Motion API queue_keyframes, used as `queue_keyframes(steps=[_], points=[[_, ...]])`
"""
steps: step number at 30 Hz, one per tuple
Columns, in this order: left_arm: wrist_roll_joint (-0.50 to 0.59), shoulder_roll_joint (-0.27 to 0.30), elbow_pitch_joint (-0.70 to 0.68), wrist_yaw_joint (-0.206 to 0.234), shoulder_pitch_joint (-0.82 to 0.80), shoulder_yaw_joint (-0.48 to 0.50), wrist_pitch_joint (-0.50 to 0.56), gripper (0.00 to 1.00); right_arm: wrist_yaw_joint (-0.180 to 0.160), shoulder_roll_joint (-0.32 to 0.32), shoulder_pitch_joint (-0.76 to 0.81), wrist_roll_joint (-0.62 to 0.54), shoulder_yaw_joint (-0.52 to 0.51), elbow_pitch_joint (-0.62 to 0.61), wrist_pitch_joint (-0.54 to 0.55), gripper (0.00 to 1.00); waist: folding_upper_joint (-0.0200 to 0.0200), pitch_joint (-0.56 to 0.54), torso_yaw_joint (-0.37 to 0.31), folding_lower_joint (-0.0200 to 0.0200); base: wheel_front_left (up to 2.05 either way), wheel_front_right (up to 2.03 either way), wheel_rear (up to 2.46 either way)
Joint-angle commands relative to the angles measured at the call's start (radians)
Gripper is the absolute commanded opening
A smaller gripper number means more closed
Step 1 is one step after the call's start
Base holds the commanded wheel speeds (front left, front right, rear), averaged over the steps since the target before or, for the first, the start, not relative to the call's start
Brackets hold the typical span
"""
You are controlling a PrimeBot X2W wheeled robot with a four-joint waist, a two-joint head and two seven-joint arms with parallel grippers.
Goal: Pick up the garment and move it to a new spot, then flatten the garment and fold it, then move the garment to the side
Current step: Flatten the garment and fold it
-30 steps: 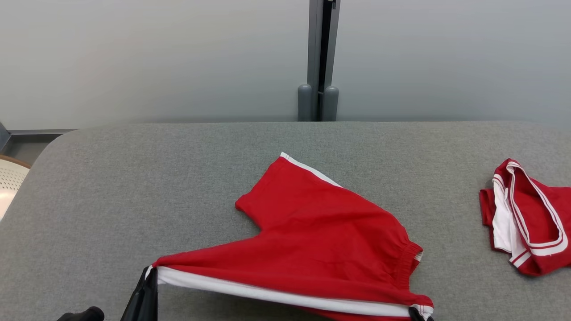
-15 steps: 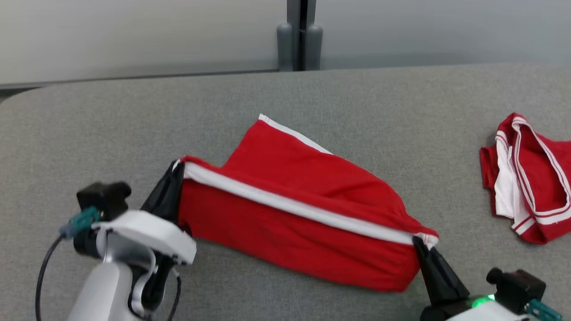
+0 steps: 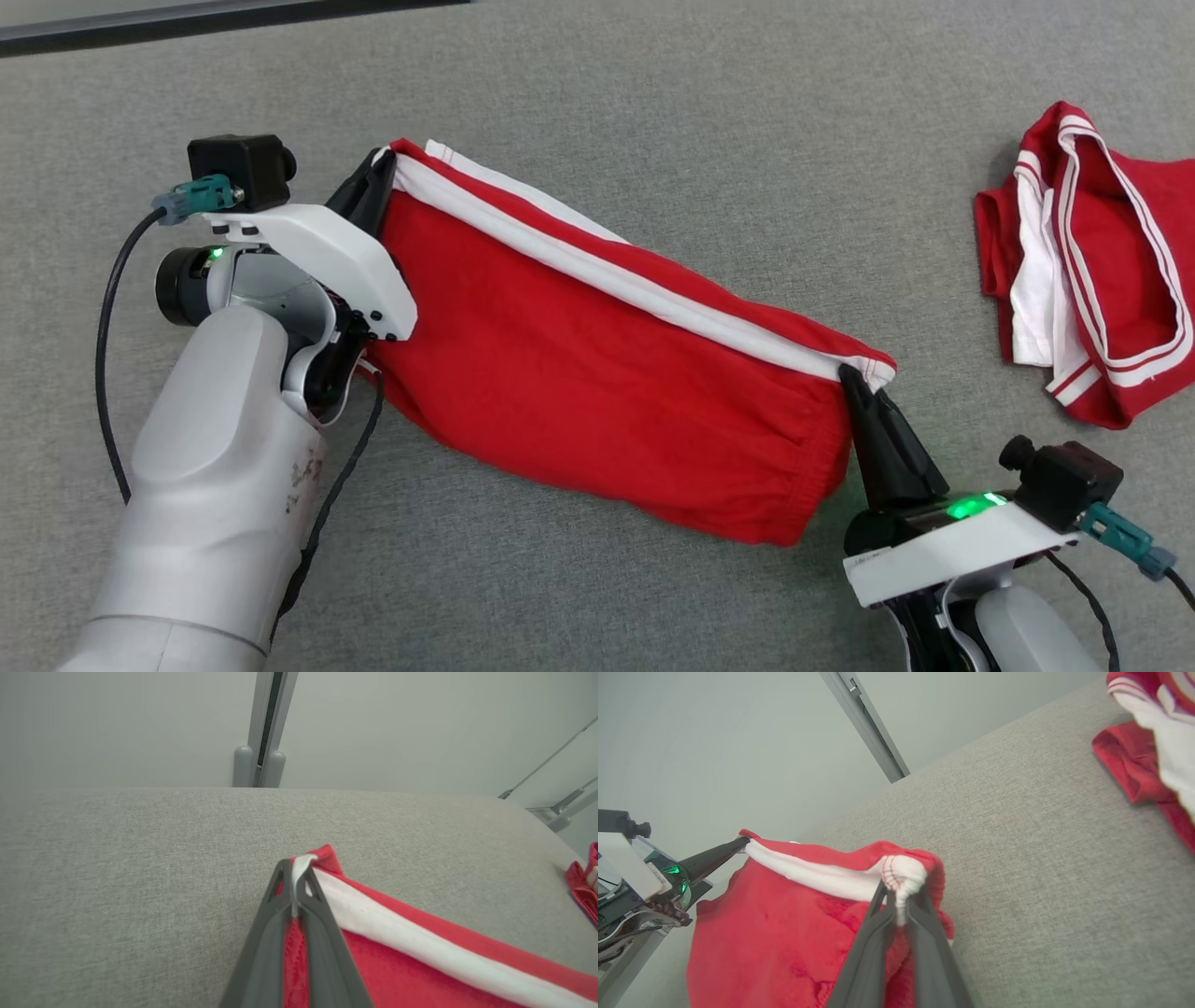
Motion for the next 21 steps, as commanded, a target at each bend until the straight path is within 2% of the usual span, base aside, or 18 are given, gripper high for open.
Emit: queue_keyframes(steps=[1, 2, 3, 4, 5, 6, 7, 10, 15, 18, 21], points=[[-0.008, 0.0, 0.034, -0.008, -0.03, -0.004, -0.002, 0.0, -0.001, -0.007, -0.023, 0.012, 0.004, 0.007, -0.011, 0.0, 0.0, 0.022, -0.019, 0.0, 0.0, 0.0, 0.0], [-0.012, -0.004, 0.062, -0.012, -0.051, -0.012, -0.012, 0.0, -0.001, -0.008, -0.03, 0.016, 0.01, 0.013, -0.017, 0.0, 0.0, 0.026, -0.021, 0.0, 0.0, 0.0, 0.0], [-0.016, -0.007, 0.091, -0.016, -0.07, -0.016, -0.019, 0.0, -0.001, -0.01, -0.037, 0.02, 0.017, 0.019, -0.018, 0.14, 0.0, 0.029, -0.025, 0.0, 0.0, 0.0, 0.0], [-0.018, -0.01, 0.12, -0.016, -0.085, -0.022, -0.029, 0.0, -0.001, -0.013, -0.043, 0.027, 0.021, 0.026, -0.019, 0.22, 0.0, 0.032, -0.027, 0.0, 0.0, 0.0, 0.0], [-0.022, -0.012, 0.148, -0.017, -0.096, -0.026, -0.038, 0.0, -0.001, -0.016, -0.051, 0.03, 0.028, 0.032, -0.022, 0.38, 0.0, 0.034, -0.029, 0.0, 0.0, 0.0, 0.0], [-0.032, -0.016, 0.17, -0.019, -0.108, -0.022, -0.057, 0.78, -0.001, -0.018, -0.057, 0.036, 0.036, 0.035, -0.025, 1.0, 0.0, 0.035, -0.031, 0.0, 0.0, 0.0, 0.0], [-0.037, -0.019, 0.194, -0.02, -0.117, -0.024, -0.069, 1.0, -0.001, -0.021, -0.061, 0.037, 0.042, 0.038, -0.028, 1.0, 0.0, 0.035, -0.033, 0.0, 0.0, 0.0, 0.0], [-0.051, -0.026, 0.226, -0.024, -0.129, -0.029, -0.106, 1.0, -0.001, -0.038, -0.06, 0.019, 0.043, 0.04, -0.038, 1.0, 0.0, 0.033, -0.035, 0.0, 0.0, 0.0, 0.0], [-0.048, -0.025, 0.261, -0.024, -0.092, -0.043, -0.253, 1.0, -0.001, -0.08, -0.015, -0.037, 0.017, 0.001, -0.057, 1.0, 0.0, 0.006, -0.027, 0.0, 0.0, 0.0, 0.0], [-0.039, -0.017, 0.239, -0.019, -0.061, -0.036, -0.31, 1.0, -0.001, -0.107, 0.017, -0.091, -0.023, -0.034, -0.057, 1.0, 0.0, -0.015, -0.012, 0.0, 0.0, 0.0, 0.0], [-0.015, -0.005, 0.165, 0.008, -0.009, -0.012, -0.326, 1.0, -0.001, -0.129, 0.051, -0.159, -0.079, -0.083, -0.056, 1.0, 0.0, -0.04, 0.008, 0.0, 0.0, 0.0, 0.0]])
